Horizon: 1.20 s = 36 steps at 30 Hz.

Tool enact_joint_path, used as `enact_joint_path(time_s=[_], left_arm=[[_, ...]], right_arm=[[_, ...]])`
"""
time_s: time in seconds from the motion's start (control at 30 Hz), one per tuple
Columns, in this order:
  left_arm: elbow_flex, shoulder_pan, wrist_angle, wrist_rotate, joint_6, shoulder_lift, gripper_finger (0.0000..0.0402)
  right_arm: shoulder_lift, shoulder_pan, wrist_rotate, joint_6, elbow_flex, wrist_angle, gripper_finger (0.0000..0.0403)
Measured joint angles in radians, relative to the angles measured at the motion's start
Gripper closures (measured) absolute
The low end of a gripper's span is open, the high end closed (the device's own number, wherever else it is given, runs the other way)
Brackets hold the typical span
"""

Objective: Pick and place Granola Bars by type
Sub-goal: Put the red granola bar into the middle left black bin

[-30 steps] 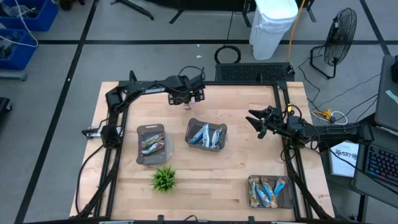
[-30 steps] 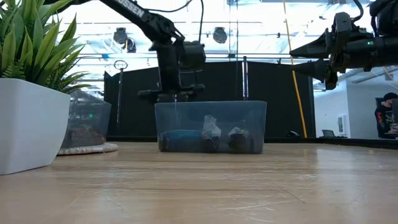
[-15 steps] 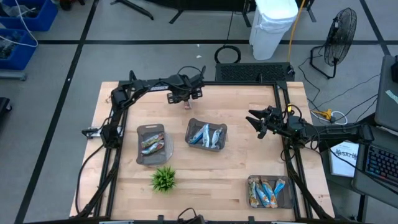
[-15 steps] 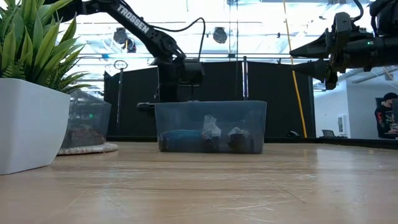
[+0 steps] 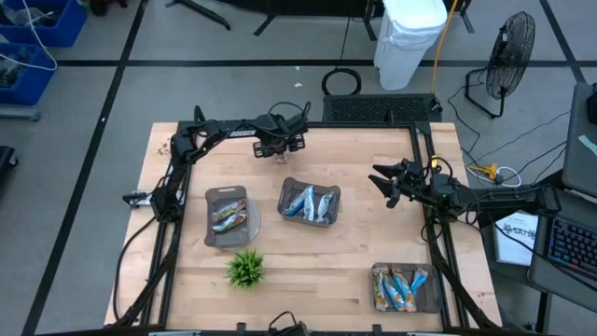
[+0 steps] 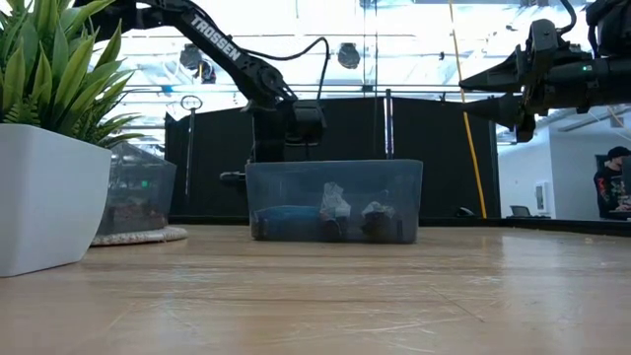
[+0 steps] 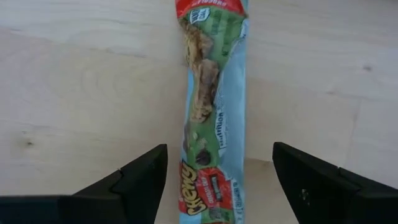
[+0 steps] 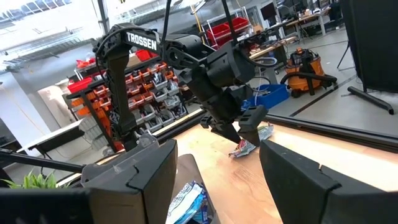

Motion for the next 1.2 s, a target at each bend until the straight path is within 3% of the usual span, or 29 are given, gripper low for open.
enact_joint_path(time_s=[0.17,0.57,0.87,1.2], left_arm=[[0.0,0.0,-0.017,0.016,-0.005,0.0,0.0144],[0.0,0.0,-0.018,0.037,0.003,0.0,0.0276],[0.0,-0.02,-0.013,0.068,0.154,-0.001,0.0386],[-0.001,-0.077,-0.058,0.186,0.325,-0.021,0.0398]], right_arm=[[0.0,0.0,0.0,0.0,0.0,0.001,0.0181],[0.0,0.0,0.0,0.0,0.0,0.001,0.0181],[0.0,0.0,0.0,0.0,0.0,0.001,0.0181],[0.0,0.0,0.0,0.0,0.0,0.001,0.0181]])
